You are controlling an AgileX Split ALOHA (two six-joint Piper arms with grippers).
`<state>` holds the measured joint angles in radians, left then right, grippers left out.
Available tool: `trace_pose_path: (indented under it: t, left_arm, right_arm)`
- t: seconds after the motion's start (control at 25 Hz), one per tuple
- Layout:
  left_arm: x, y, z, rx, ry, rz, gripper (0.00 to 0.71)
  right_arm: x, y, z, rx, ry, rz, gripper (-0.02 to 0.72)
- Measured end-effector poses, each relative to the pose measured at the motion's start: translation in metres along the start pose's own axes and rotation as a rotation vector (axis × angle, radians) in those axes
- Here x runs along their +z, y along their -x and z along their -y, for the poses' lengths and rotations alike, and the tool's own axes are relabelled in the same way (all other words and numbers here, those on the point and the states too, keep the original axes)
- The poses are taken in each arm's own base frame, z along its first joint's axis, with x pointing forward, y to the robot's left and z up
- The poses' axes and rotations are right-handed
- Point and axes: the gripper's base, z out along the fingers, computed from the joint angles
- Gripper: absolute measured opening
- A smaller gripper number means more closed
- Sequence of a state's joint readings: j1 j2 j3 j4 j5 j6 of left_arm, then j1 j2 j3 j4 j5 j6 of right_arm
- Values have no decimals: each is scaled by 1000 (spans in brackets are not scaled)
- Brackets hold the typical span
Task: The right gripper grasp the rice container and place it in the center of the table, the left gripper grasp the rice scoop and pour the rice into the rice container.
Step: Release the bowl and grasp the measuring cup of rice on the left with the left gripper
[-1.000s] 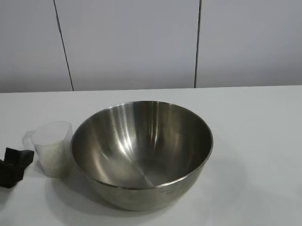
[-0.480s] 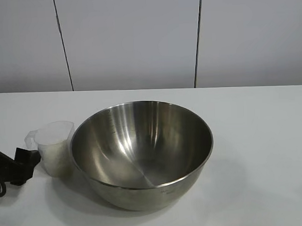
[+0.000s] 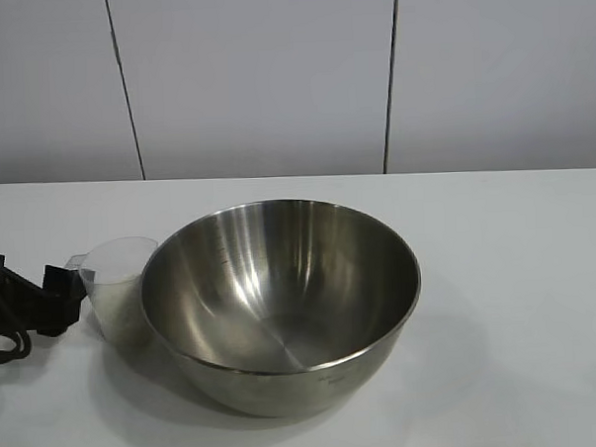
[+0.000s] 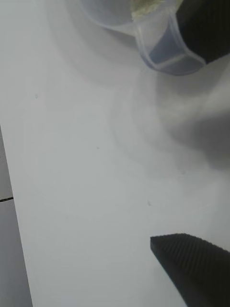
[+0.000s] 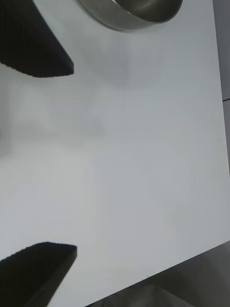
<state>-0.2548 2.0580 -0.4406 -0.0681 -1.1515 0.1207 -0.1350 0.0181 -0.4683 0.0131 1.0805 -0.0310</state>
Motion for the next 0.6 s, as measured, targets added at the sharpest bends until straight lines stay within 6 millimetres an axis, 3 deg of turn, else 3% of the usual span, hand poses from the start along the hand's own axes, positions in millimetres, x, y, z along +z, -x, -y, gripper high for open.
trace_pose_path:
  t: [0.12,0.24,0.36,0.6]
  left_arm:
    - [0,0,1,1,-7,2,186]
    - [0,1,3,13,-37,5,54]
    - [0,1,6,25,-62,7,17]
    - [-1,3,6,55,-72,16,12]
  right_arm:
    - [0,0,0,0,0,0,639]
    - [0,0,0,0,0,0,639]
    - [0,0,0,0,0,0,639]
    - [0,0,0,0,0,0,639]
